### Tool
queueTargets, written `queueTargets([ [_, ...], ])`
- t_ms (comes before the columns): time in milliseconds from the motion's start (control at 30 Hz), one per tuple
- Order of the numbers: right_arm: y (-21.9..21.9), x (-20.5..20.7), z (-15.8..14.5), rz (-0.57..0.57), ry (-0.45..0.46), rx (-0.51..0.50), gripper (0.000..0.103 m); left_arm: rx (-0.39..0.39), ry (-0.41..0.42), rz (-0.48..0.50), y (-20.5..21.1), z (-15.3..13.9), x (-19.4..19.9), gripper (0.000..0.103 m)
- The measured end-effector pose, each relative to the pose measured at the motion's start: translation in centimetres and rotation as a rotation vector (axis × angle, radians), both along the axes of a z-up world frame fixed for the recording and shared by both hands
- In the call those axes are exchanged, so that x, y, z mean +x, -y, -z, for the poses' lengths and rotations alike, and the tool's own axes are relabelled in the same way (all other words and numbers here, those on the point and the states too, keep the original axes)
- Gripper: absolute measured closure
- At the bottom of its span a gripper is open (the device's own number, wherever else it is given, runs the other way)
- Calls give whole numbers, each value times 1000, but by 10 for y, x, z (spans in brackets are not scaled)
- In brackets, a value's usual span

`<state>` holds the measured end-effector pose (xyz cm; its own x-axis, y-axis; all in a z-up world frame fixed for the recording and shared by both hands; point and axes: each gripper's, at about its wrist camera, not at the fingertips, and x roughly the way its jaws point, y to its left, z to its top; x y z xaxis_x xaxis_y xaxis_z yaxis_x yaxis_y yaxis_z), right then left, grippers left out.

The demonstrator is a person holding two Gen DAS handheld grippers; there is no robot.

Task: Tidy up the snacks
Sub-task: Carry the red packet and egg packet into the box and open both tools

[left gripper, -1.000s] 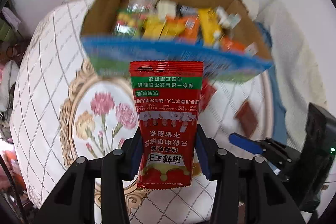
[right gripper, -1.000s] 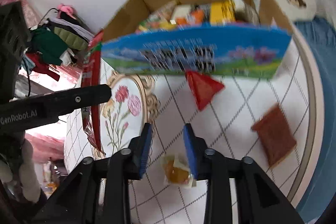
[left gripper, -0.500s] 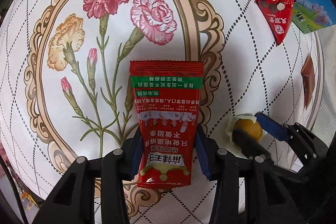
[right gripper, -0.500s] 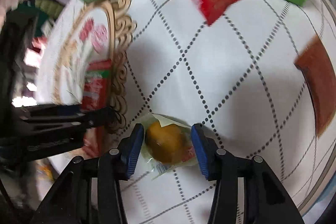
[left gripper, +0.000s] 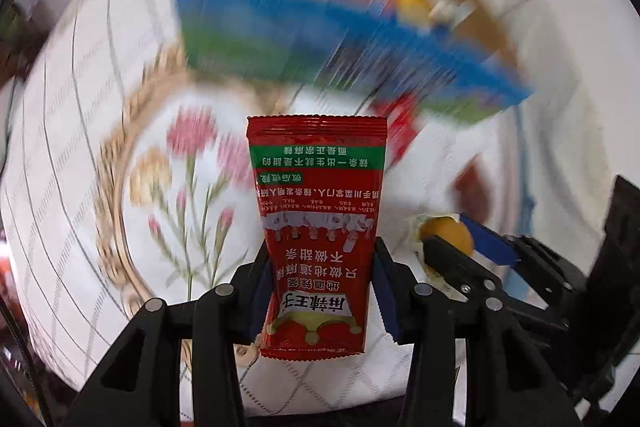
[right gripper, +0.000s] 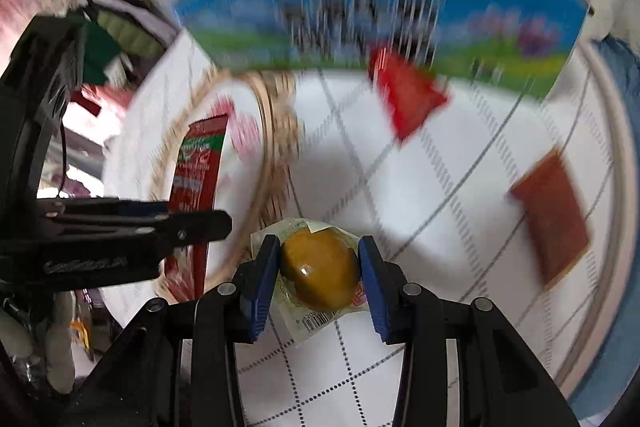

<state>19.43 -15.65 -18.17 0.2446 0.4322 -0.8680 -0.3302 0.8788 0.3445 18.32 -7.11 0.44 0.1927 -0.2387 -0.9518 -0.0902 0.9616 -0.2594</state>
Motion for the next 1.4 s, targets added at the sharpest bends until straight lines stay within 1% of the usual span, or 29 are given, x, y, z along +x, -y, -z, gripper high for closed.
queueTargets([
  [67, 10, 16, -35, 26, 56, 37, 60, -6, 76, 20, 4, -38, 22, 61],
  [100, 15, 25, -49, 38, 83, 56, 60, -1, 101, 26, 3, -49, 33, 61],
  [167, 25, 52, -81, 56, 146, 73, 60, 48, 164, 47, 6, -76, 68, 61],
  [233, 31, 81, -100, 71, 198, 63, 60, 91, 196, 53, 7, -87, 91, 60],
  [267, 32, 91, -107, 77, 216, 53, 60, 121, 199, 55, 4, -90, 110, 60],
  [300, 29, 103, -110, 86, 231, 45, 60, 126, 194, 45, -1, -89, 123, 59],
  [333, 28, 121, -110, 90, 223, 30, 60, 130, 186, 43, -3, -86, 131, 59],
  [367, 24, 138, -111, 102, 215, 32, 60, 141, 162, 35, -9, -79, 148, 59],
  [400, 23, 148, -110, 105, 208, 30, 60, 155, 145, 38, -12, -73, 153, 58],
  [433, 19, 162, -104, 99, 188, -2, 60, 169, 116, 48, -15, -63, 166, 58],
  [500, 16, 181, -91, 101, 149, -11, 59, 194, 75, 37, -21, -45, 172, 57],
  [567, 9, 196, -72, 97, 86, -49, 59, 194, 12, 18, -28, -26, 189, 53],
  [600, 13, 201, -65, 109, 72, -50, 53, 181, -4, 9, -31, -20, 192, 42],
  [633, 14, 205, -60, 114, 62, -54, 32, 172, -19, 1, -34, -15, 192, 21],
  [667, 15, 209, -52, 126, 54, -68, 20, 172, -31, -8, -37, -10, 192, 12],
  [700, 16, 209, -50, 137, 48, -73, 6, 176, -33, -15, -39, -7, 192, 7],
  [767, 19, 213, -46, 149, 31, -79, 5, 189, -32, -24, -37, -6, 189, 7],
  [867, 20, 213, -42, 154, 27, -121, 2, 189, -30, -32, -37, -2, 185, 7],
  [967, 20, 215, -36, 163, 34, -185, 2, 205, -6, -29, -33, -1, 176, 7],
  [1133, 22, 210, -33, 176, 49, -222, 2, 244, 35, -28, -22, 0, 159, 7],
  [1267, 26, 201, -37, 191, 60, -225, 2, 265, 91, -39, -16, -9, 146, 7],
  [1400, 30, 189, -48, 207, 90, -232, 2, 289, 164, -53, -9, -26, 133, 7],
])
